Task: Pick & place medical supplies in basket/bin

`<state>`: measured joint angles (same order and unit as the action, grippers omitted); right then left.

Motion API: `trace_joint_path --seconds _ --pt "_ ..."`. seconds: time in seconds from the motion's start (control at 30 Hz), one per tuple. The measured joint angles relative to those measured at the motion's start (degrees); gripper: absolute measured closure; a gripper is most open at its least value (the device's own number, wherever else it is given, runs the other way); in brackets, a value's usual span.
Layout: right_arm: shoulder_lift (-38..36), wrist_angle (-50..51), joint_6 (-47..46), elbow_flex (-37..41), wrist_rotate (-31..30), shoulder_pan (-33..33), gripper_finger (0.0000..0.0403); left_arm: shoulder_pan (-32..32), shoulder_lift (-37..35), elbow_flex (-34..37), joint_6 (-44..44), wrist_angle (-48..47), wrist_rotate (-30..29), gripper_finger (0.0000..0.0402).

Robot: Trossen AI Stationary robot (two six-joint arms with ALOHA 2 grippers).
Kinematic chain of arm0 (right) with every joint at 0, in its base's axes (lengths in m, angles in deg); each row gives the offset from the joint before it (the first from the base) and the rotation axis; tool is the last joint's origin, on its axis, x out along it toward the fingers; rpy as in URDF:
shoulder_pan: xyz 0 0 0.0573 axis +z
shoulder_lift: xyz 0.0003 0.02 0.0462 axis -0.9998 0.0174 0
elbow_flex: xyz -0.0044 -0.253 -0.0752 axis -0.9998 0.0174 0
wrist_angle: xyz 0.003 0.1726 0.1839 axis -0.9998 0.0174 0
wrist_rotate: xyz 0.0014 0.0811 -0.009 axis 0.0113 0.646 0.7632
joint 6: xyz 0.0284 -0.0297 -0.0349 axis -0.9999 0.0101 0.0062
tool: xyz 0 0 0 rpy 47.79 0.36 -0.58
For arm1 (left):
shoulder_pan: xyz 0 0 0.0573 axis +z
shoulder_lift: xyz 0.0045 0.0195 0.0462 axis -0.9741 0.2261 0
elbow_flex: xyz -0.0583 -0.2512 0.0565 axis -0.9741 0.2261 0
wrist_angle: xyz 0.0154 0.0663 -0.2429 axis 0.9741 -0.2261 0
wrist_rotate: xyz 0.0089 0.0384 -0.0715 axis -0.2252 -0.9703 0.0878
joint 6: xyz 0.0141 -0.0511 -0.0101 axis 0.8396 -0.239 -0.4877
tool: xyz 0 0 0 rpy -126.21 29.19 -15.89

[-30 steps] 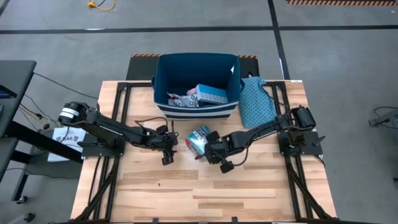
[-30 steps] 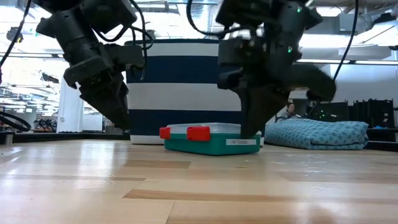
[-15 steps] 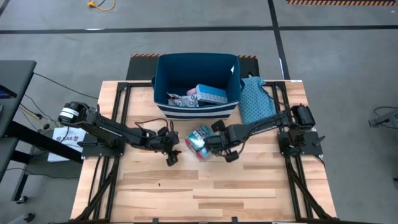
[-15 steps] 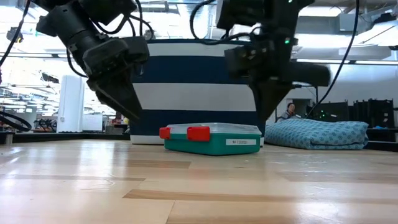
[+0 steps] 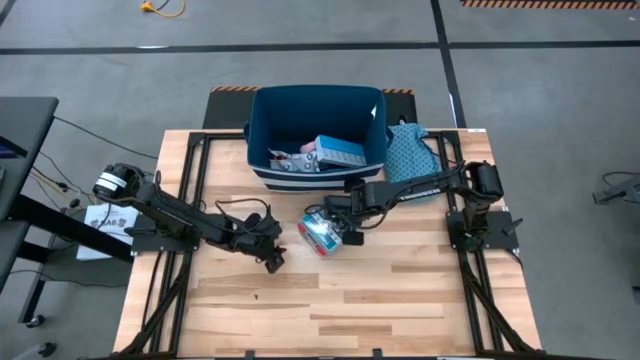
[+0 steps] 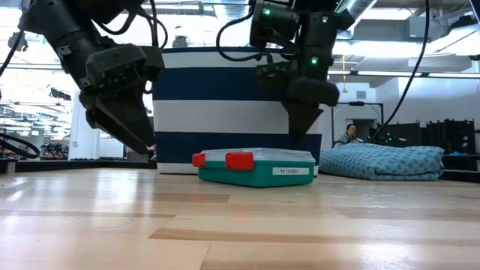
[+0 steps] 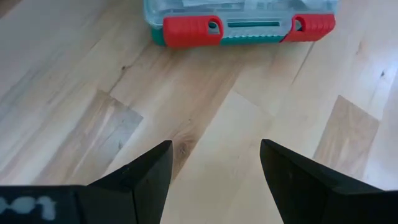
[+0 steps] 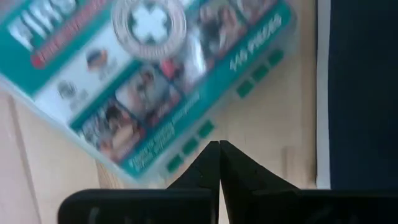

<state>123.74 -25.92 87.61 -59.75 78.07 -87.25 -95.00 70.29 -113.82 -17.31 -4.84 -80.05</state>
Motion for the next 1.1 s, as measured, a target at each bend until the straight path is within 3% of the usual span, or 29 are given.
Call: trace_joint_path --seconds 0.53,0.87,1.1 --pt "2.86 -5.84 3.64 0.53 0.38 -1.09 0.0403 0.04 0.00 0.00 3.39 -1.37 1.51 0.0170" --pt "7.58 -6.73 3.89 0.73 2.15 1.89 0.0403 -0.11 6.13 0.00 -11.22 2.58 9.08 0.0170" --pt "7.56 -6.93 3.93 0.68 2.06 2.52 0.0403 -1.66 6.62 0.00 -19.33 4.68 6.05 0.0170"
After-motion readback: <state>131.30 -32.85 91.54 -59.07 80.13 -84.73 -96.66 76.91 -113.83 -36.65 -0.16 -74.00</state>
